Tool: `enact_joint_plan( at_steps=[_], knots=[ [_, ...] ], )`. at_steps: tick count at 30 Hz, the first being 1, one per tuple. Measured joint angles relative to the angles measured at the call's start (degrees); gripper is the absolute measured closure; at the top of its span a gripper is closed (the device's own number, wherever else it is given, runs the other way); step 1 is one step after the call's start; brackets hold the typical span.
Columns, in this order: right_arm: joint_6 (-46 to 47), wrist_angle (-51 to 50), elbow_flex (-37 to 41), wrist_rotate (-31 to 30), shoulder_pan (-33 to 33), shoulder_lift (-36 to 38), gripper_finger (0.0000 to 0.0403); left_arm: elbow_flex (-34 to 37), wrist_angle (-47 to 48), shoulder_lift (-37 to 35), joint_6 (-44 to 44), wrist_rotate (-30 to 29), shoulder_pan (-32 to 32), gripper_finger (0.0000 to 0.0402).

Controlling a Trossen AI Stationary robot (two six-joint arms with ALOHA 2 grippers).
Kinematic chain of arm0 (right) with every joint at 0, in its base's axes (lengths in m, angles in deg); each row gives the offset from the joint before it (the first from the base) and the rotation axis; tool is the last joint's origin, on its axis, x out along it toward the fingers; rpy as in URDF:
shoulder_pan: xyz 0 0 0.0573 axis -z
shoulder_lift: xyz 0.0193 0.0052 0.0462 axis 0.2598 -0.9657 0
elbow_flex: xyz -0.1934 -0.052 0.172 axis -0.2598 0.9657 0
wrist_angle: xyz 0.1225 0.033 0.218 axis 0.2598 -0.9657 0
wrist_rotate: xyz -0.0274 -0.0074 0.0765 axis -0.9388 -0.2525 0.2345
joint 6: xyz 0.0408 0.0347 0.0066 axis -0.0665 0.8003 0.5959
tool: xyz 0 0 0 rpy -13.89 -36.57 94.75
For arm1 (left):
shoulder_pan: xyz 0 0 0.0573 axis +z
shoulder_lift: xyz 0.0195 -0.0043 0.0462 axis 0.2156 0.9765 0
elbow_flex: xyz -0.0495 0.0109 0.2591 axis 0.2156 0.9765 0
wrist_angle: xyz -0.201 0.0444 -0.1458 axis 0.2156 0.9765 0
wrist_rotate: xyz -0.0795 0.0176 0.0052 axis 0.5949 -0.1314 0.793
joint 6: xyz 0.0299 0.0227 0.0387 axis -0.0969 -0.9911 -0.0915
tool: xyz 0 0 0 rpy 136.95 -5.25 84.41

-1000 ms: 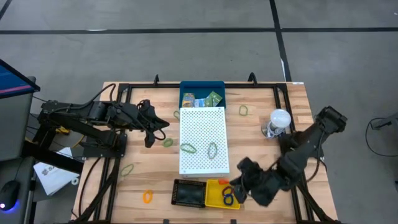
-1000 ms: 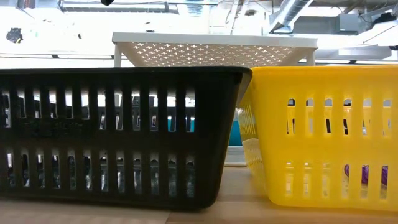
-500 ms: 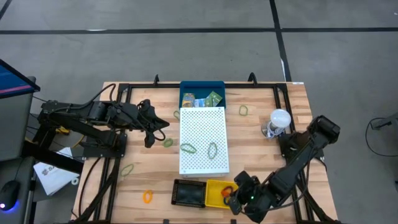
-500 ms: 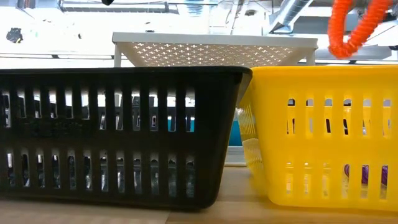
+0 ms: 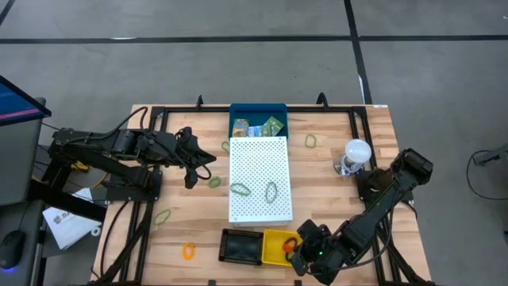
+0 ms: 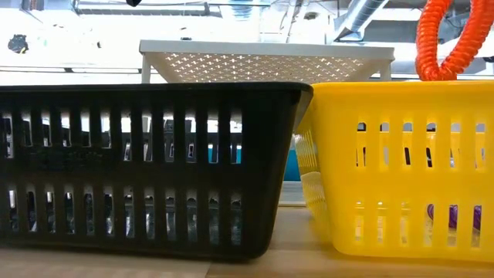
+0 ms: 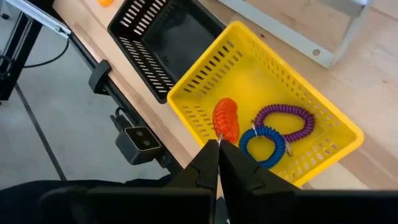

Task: Pick & Place Office Desk Supplies
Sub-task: Put the orange spring keychain into the yellow bin, then put the yellow spring keychain into the yellow bin

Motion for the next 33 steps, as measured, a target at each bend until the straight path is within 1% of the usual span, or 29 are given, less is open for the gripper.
enact_joint_plan(
  at_steps=[11, 15, 19, 23, 28, 33],
  knots=[
    [-1.9, 0.0, 0.0, 0.0, 0.2, 0.0, 0.0320, 0.0, 0.0, 0.0, 0.0, 0.0, 0.0, 0.0402],
    [-3.7, 0.0, 0.0, 0.0, 0.2, 0.0, 0.0308, 0.0, 0.0, 0.0, 0.0, 0.0, 0.0, 0.0402],
    [-6.2, 0.0, 0.0, 0.0, 0.6, 0.0, 0.0306, 0.0, 0.6, 0.0, 0.2, 0.2, 0.0, 0.0402],
    [-6.6, -0.4, 0.0, 0.0, 1.1, 0.0, 0.0305, 0.0, 3.9, 0.0, 0.5, 4.0, 0.0, 0.0402],
    [-7.8, -0.9, 0.0, 0.0, 1.4, 0.0, 0.0305, 0.0, 10.6, 0.0, 4.5, 10.6, -0.1, 0.0402],
    [-7.8, -2.1, 0.0, 0.0, 1.4, 0.0, 0.0305, 0.0, 15.9, 0.0, 8.2, 15.9, -2.6, 0.0402]
  ],
)
